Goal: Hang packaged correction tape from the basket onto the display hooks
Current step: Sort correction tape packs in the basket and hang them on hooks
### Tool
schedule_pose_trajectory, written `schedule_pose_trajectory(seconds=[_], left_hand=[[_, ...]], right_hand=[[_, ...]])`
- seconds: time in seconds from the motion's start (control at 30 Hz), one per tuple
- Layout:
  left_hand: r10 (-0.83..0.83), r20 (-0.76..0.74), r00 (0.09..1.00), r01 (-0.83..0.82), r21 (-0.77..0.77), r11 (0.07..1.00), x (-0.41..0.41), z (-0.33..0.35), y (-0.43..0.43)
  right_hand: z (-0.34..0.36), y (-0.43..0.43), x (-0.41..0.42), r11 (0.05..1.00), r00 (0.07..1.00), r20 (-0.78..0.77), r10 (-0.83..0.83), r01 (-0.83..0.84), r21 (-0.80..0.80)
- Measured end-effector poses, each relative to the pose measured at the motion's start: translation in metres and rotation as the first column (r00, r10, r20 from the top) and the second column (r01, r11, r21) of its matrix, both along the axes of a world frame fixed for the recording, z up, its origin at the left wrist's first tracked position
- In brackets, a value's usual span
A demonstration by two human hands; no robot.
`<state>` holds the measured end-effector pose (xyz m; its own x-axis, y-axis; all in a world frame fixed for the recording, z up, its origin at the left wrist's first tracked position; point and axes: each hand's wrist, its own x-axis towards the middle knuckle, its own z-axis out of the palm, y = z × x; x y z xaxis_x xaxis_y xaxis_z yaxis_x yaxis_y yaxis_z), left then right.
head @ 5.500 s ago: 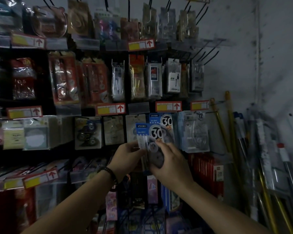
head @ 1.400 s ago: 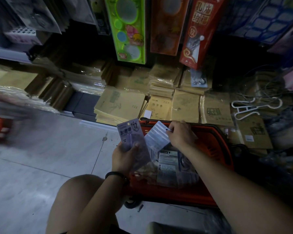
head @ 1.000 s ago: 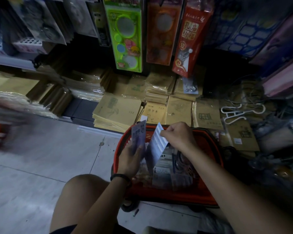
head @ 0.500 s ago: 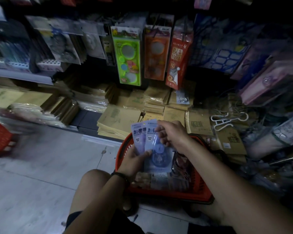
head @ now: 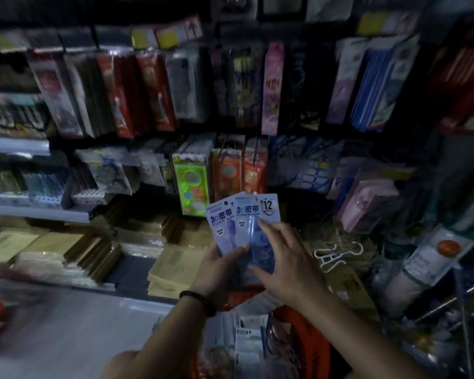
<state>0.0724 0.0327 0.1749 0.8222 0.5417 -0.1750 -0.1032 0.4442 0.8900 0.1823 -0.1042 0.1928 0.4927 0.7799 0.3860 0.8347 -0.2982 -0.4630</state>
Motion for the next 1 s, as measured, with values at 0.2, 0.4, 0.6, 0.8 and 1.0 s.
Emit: schedule_pose_trajectory(seconds=[0.2, 0.4, 0.6, 0.8, 1.0], left_hand=[[-0.145, 0.026, 0.989, 0.137, 0.204, 0.969, 0.053, 0.088, -0.018], [-0.227, 0.079, 0.971, 0.201, 0.252, 0.947, 0.103, 0.169, -0.032], [-0.154, 0.123, 0.98, 0.086, 0.438, 0.895, 0.151, 0.256, -0.041], [-0.178, 0.169, 0.969, 0.045, 0.589, 0.807, 0.195, 0.324, -0.046], [-0.141, 0.194, 0.971, -0.052, 0.743, 0.667, 0.239, 0.374, -0.055]], right_hand=[[0.07, -0.042, 0.046, 0.973, 0.988, 0.066, -0.137, 0.122, 0.196], [0.15, -0.079, 0.101, 0.95, 0.96, 0.158, -0.233, 0.19, 0.249], [0.224, -0.101, 0.15, 0.923, 0.921, 0.258, -0.292, 0.201, 0.327], [0.288, -0.12, 0.197, 0.881, 0.853, 0.33, -0.405, 0.267, 0.39], [0.339, -0.135, 0.247, 0.832, 0.797, 0.313, -0.516, 0.379, 0.406]])
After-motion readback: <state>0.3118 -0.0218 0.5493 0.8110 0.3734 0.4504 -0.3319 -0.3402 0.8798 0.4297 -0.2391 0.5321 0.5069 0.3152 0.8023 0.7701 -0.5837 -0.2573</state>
